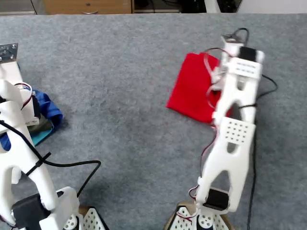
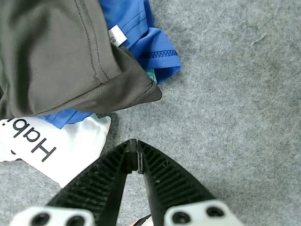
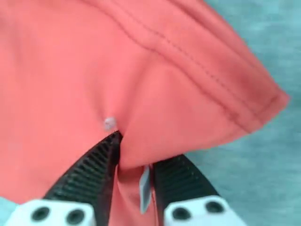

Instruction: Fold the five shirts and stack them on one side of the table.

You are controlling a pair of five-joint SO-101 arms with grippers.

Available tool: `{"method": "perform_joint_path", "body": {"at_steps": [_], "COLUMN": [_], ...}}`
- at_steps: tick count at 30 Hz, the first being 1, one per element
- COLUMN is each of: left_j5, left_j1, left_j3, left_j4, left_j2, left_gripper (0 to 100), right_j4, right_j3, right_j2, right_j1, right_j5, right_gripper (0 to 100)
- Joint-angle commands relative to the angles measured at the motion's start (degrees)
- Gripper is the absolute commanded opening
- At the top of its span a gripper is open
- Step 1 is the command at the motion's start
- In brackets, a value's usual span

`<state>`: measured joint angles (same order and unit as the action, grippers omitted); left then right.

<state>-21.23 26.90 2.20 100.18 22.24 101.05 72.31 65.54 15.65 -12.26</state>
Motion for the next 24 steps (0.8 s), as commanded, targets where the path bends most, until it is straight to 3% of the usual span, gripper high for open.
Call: {"method": "perform_joint_path", "body": {"at_steps": [1,10,18,24], "left_j5": [-0.44,-0.26,-0.26,-0.26], "left_j1": [-0.53,-0.53,-0.44,-0.44], "left_j3": [-0.26,-0.26,-0.26,-0.26], "left_j4": [0.53,0.53,0.53,0.53], "left_j2": [1.63,1.36,1.63,1.63], "left_gripper": [2,2,2,2], "right_j4": [1.32,-0.09,-12.31,-14.07], "right_j3": [2.86,3.21,3.21,3.21], "right_j2": [-3.65,-4.44,-4.53,-4.44], "right_j1": [6.90,18.33,23.87,24.92], "right_j5": [-12.92,-37.71,-39.91,-43.87], "right_gripper": [0.2,0.2,0.2,0.2]}}
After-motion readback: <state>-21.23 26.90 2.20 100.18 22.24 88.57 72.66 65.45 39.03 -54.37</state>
